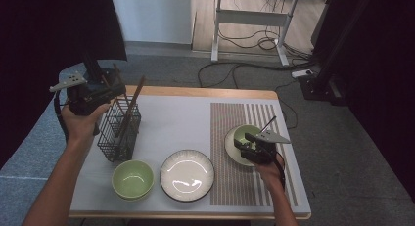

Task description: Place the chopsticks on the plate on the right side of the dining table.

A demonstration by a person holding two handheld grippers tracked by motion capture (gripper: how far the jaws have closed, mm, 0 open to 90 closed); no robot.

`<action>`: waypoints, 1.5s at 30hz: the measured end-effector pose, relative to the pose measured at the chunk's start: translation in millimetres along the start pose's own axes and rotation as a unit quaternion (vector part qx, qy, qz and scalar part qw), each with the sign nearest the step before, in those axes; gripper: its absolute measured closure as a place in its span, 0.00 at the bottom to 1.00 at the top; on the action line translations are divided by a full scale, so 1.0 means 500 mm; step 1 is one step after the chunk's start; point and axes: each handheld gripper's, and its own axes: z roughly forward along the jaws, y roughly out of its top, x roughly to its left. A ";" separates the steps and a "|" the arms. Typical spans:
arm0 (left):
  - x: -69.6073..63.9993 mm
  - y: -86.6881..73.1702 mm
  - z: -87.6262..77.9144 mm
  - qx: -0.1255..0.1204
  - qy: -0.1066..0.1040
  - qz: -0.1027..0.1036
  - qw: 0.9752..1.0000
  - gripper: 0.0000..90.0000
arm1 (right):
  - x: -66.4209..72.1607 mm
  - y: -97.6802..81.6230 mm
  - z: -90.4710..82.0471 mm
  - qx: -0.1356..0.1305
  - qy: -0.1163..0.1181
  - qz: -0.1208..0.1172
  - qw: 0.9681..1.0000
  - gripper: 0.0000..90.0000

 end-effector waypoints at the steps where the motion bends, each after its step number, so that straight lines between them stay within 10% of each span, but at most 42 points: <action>1: -0.001 -0.001 0.000 -0.001 -0.001 -0.001 1.000 0.94 | 0.000 0.000 0.000 0.000 0.000 0.000 1.000 0.50; 45: -0.079 -0.017 0.058 0.014 -0.051 0.021 0.998 0.94 | 0.075 0.044 0.045 -0.010 0.058 -0.025 0.998 0.52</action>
